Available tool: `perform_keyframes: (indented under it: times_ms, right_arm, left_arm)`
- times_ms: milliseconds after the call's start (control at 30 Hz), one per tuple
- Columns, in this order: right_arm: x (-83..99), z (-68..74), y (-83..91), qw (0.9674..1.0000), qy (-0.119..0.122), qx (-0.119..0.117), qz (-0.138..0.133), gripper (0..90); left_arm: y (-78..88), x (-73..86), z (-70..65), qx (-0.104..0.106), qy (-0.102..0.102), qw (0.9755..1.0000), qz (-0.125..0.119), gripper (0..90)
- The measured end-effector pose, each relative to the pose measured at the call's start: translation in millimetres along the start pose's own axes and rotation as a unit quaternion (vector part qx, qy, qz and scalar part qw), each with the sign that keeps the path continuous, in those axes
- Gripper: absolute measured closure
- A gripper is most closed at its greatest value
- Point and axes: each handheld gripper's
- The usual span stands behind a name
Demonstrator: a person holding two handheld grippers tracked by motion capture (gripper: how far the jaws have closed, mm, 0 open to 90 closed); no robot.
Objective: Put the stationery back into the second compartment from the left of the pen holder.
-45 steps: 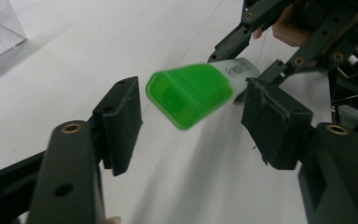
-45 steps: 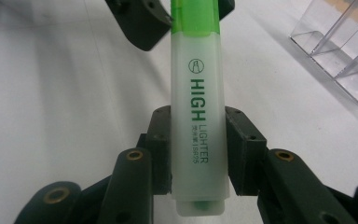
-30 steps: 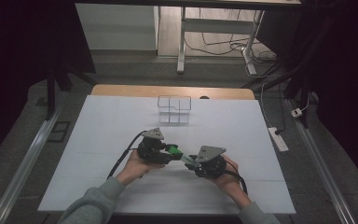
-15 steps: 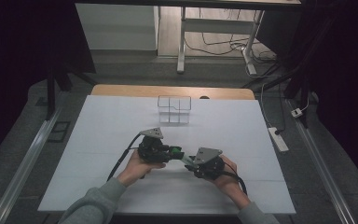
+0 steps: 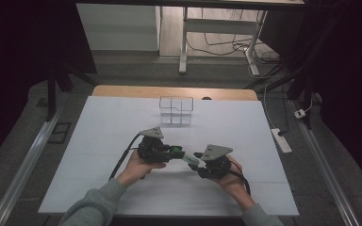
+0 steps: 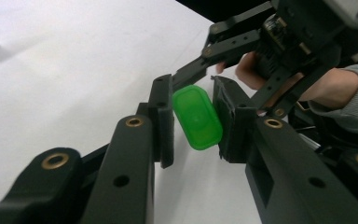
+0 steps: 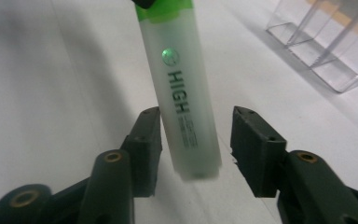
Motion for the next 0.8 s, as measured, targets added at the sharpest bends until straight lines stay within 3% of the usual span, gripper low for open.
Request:
perform_keyframes:
  times_ms: [300, 500, 600, 800]
  right_arm:
    - [9.6, -12.7, 10.5, 0.9983, -0.058, 0.004, -0.007, 45.3]
    - [22.3, -17.9, 20.6, 0.9964, -0.084, 0.003, -0.004, 42.6]
    - [29.0, -19.2, 27.5, 0.9957, -0.092, 0.007, -0.001, 42.0]
    - [42.0, -23.6, 42.7, 0.9936, -0.112, 0.016, -0.001, 40.9]
  left_arm:
    - [17.1, -2.4, 9.1, -0.026, 0.004, 0.9995, -0.02, 69.8]
    - [32.0, -7.3, 13.8, -0.038, 0.002, 0.9987, -0.034, 69.7]
    - [39.4, -14.4, 18.5, -0.036, 0.007, 0.9983, -0.046, 69.8]
    - [52.0, -39.2, 25.2, -0.052, -0.004, 0.9969, -0.059, 69.7]
Point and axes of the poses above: each handheld gripper's, and its own axes: y roughly backward along the jaws, x roughly out of its underside, z roughly to its left
